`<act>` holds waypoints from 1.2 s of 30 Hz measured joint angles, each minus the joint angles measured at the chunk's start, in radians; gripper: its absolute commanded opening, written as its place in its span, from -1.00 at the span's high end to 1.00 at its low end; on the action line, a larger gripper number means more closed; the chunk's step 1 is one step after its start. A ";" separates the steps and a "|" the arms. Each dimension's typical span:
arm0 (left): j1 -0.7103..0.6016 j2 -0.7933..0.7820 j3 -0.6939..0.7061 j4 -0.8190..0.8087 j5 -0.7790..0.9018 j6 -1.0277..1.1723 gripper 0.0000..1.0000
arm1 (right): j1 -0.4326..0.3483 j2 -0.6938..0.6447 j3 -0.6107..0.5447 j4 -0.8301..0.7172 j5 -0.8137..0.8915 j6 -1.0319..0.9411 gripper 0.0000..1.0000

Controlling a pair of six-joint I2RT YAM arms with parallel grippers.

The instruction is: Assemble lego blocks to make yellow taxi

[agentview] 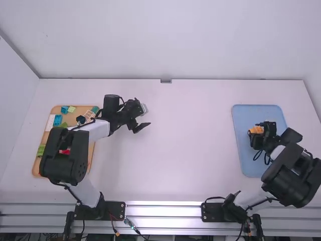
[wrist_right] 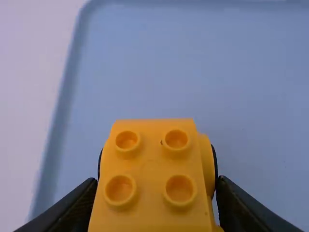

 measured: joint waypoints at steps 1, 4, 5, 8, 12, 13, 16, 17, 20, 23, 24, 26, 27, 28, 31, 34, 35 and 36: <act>0.000 0.000 0.000 0.000 -0.001 0.000 -0.98 | 0.007 0.000 0.000 0.002 0.023 0.015 -0.16; 0.000 0.000 0.000 -0.005 -0.003 0.000 -0.97 | 0.021 0.000 0.000 0.005 0.065 0.041 -0.33; 0.000 0.000 0.000 -0.008 -0.003 -0.003 -0.98 | 0.027 0.000 0.000 0.003 0.079 0.048 -0.43; 0.000 0.000 0.000 -0.008 -0.003 -0.003 -0.98 | 0.039 0.000 0.000 0.004 0.096 0.059 -0.84; 0.000 0.000 0.000 0.001 -0.003 -0.015 -0.97 | 0.050 0.000 0.000 0.006 0.110 0.067 -0.97; 0.000 0.000 0.000 0.011 -0.003 -0.027 -0.98 | 0.053 0.000 0.000 0.007 0.113 0.073 -0.98; 0.000 0.000 0.000 0.055 -0.009 -0.086 -0.98 | 0.059 -0.001 0.000 0.003 0.134 0.118 -0.98; 0.000 -0.001 0.000 0.075 -0.027 -0.130 -0.98 | 0.060 -0.009 0.000 -0.013 0.149 0.145 -0.98; 0.000 -0.010 0.000 0.084 -0.073 -0.201 -0.98 | 0.060 -0.059 0.000 -0.068 0.174 0.181 -0.97; 0.000 -0.052 0.000 0.064 -0.141 -0.281 -0.98 | 0.060 -0.166 0.000 -0.154 0.192 0.203 -0.97; 0.000 -0.071 0.000 0.054 -0.157 -0.296 -0.98 | 0.060 -0.216 0.000 -0.185 0.195 0.209 -0.98; 0.000 -0.130 0.000 0.019 -0.188 -0.323 -0.98 | 0.060 -0.299 0.000 -0.225 0.197 0.220 -0.98; 0.000 -0.164 0.000 0.000 -0.198 -0.332 -0.98 | 0.064 -0.352 0.000 -0.248 0.202 0.229 -0.98; 0.000 -0.208 0.000 -0.019 -0.208 -0.341 -0.98 | 0.071 -0.413 0.000 -0.267 0.204 0.248 -0.98; 0.000 -0.319 0.000 -0.063 -0.222 -0.354 -0.98 | 0.104 -0.560 0.000 -0.285 0.207 0.297 -0.98; 0.000 -0.415 0.000 -0.100 -0.224 -0.362 -0.98 | 0.140 -0.688 0.000 -0.287 0.206 0.341 -0.98; 0.000 -0.463 0.000 -0.122 -0.224 -0.364 -0.98 | 0.159 -0.755 0.000 -0.287 0.205 0.363 -0.98; 0.000 -0.472 0.000 -0.126 -0.223 -0.365 -0.98 | 0.165 -0.774 0.000 -0.288 0.205 0.369 -0.98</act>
